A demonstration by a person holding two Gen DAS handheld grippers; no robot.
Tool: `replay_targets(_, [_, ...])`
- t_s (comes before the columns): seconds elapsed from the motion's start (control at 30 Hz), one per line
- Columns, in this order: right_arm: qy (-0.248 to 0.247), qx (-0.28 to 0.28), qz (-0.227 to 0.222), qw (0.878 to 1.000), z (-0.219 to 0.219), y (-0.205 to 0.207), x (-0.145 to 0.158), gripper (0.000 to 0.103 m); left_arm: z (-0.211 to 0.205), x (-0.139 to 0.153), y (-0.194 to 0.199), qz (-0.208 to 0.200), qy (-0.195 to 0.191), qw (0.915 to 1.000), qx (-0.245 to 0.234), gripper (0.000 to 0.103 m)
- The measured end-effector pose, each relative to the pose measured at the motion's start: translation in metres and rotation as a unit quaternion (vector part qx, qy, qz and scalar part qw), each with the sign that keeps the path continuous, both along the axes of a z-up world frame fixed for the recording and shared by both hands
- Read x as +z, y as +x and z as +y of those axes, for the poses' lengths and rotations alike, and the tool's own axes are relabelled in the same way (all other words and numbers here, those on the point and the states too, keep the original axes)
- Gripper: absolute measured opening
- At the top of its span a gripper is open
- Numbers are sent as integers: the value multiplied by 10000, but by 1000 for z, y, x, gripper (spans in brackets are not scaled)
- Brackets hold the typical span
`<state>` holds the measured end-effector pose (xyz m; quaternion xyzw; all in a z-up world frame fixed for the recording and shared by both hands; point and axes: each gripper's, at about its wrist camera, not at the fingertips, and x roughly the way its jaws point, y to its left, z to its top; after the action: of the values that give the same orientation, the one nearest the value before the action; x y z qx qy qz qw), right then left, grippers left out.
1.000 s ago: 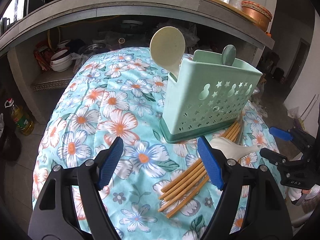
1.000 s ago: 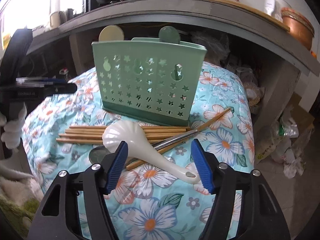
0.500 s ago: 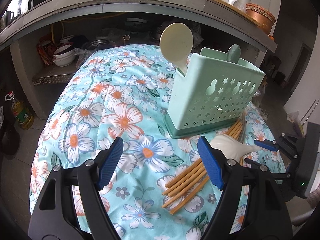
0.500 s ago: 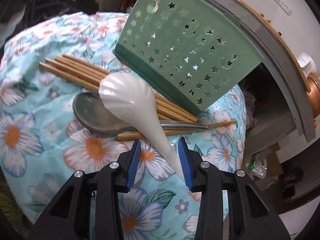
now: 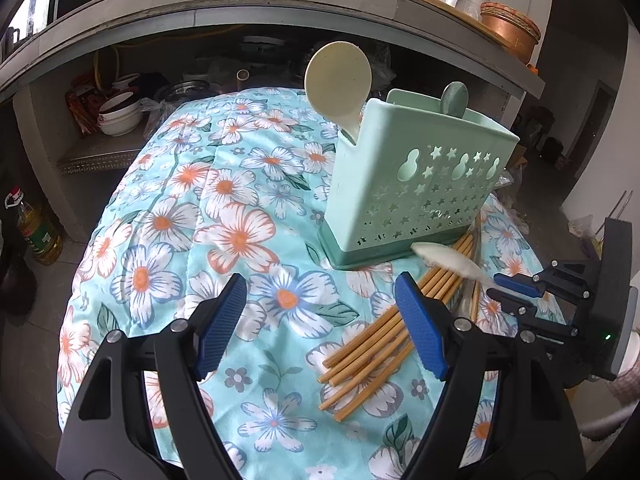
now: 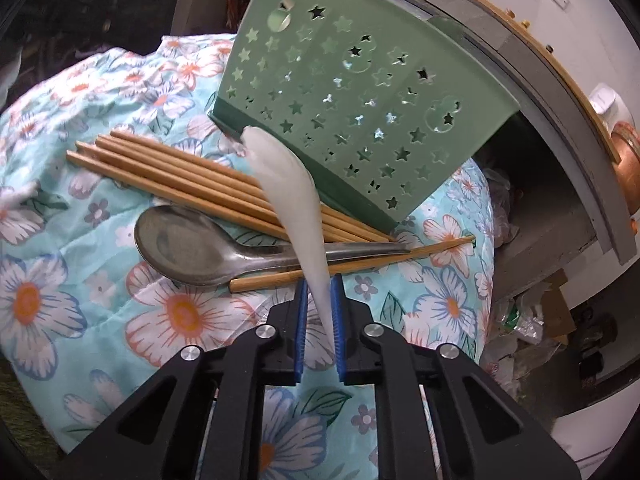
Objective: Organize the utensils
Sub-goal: 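Move the right tool to the white ladle handle and close on it, then close the left tool on the metal spoon handle while the right tool holds the ladle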
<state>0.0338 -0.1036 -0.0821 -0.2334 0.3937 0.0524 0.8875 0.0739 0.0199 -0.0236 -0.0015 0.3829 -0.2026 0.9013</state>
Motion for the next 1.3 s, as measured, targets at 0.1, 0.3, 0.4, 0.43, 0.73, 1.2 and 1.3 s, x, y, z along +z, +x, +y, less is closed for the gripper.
replay_targets(0.1, [656, -157, 198, 9975, -16, 1, 13, 7, -2, 0, 0, 11, -33, 10000, -23, 73])
replay_targets(0.3, [2356, -617, 886, 9658, -64, 4, 28, 3, -5, -1, -2, 9, -36, 9999, -119, 73])
replay_targets(0.4, [2663, -937, 1198, 9518, -82, 6, 18, 3, -7, -2, -2, 46, -77, 9998, -169, 73])
replay_targets(0.43, [2669, -1025, 1223, 9504, -85, 6, 15, 3, -7, -2, -3, 63, -95, 9997, -199, 73])
replay_targets(0.73, [2953, -1073, 1109, 9428, -82, 8, 11, 23, -36, -8, -24, 571, -707, 9880, -1250, 70])
replay_targets(1.2, [3351, -1130, 1152, 9282, -84, 8, -2, 24, -67, -63, -10, 2343, -1363, 9504, -1524, 39])
replay_targets(1.3, [3426, -1119, 1130, 9259, -86, 8, -3, 24, -66, -78, -4, 2723, -1678, 9372, -1393, 35])
